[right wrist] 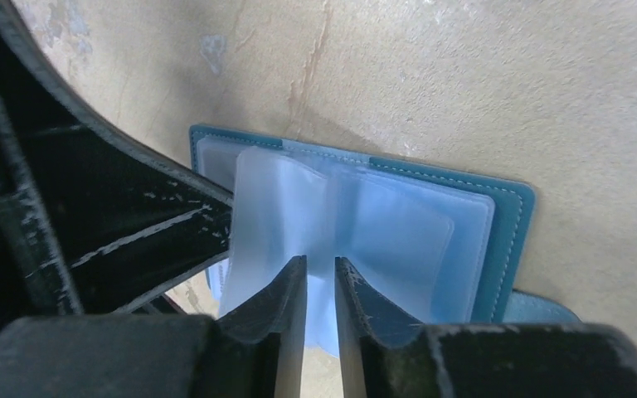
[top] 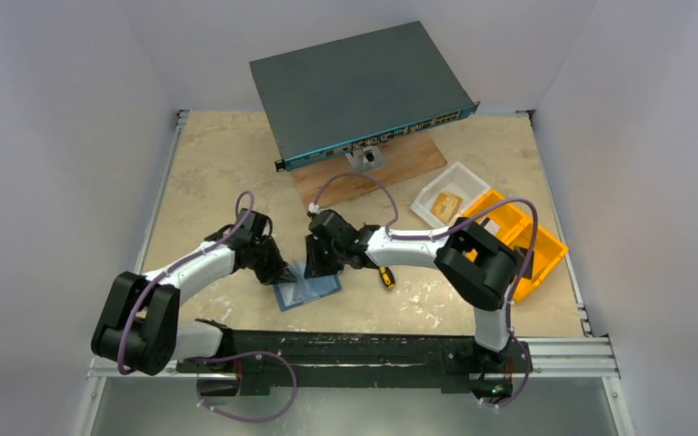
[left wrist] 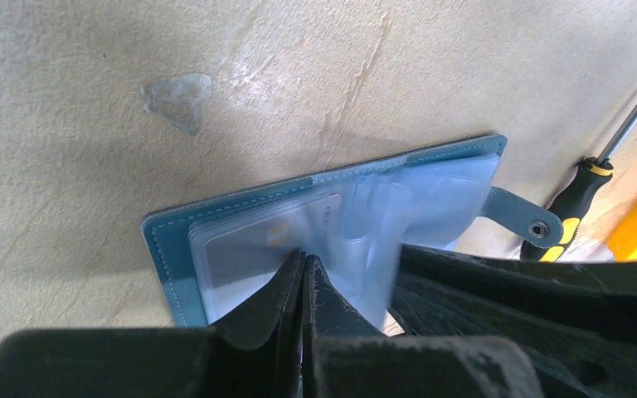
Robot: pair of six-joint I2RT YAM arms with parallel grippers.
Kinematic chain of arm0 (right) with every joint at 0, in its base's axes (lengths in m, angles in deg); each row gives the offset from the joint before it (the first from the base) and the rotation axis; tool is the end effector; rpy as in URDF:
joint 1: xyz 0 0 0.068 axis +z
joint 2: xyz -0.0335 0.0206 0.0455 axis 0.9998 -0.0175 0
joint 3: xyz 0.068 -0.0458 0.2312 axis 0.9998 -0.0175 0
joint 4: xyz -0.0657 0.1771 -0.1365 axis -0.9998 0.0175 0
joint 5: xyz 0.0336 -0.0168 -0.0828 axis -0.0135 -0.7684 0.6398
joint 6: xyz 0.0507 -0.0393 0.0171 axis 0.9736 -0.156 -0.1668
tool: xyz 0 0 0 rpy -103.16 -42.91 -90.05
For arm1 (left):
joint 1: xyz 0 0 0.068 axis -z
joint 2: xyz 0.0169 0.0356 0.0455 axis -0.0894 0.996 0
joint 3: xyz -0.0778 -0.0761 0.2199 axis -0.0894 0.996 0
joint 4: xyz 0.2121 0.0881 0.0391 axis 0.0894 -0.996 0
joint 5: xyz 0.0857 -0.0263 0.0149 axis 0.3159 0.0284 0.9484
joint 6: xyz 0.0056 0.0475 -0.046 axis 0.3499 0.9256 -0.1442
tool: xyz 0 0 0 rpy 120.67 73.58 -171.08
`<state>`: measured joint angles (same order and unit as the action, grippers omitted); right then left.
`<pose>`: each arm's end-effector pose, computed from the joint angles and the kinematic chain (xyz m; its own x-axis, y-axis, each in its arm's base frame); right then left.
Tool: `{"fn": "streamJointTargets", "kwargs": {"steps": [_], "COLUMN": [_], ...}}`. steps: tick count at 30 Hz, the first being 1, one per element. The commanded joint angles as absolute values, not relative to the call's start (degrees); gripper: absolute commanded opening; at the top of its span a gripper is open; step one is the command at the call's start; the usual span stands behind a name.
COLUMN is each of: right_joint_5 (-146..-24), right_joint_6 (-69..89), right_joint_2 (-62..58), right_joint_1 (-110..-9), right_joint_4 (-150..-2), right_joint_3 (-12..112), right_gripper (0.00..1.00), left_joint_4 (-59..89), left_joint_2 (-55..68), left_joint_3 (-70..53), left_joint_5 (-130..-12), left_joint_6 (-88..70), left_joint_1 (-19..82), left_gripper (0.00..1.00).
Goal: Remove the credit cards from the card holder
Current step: Remove the credit card from the card holder.
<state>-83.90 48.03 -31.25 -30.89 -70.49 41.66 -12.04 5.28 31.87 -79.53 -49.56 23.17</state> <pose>0.1972 0.3280 0.1367 -0.9044 -0.1277 -0.4070 -0.3455 0.7789 0.5234 0.1872 -0.0767 0.1240 -0.8572 -0.5143 -0.0265 -0.4458 0.7668 -0.4618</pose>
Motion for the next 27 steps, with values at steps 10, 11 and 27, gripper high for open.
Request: {"fn": "streamJointTargets", "kwargs": {"steps": [10, 11, 27], "right_joint_5": [-78.58, -77.85, -73.86], "right_joint_6": [46.49, 46.49, 46.3], "right_joint_2": [-22.62, -22.22, -18.67], "right_joint_1": [-31.0, -30.99, -30.99], "right_joint_4": [-63.08, -62.59, -59.33], "right_joint_3": [44.77, 44.65, 44.01], "right_gripper": [0.29, 0.29, 0.3], "left_joint_4": [-11.71, -11.72, -11.89], "left_joint_2": [6.53, 6.11, 7.3], "left_joint_3": [31.53, 31.33, 24.93], "left_joint_5": [-79.36, -79.77, -81.53], "left_joint_6": [-48.94, -48.82, -49.28], "left_joint_1": [23.65, 23.74, 29.76], "left_gripper": [0.0, 0.0, 0.0]}}
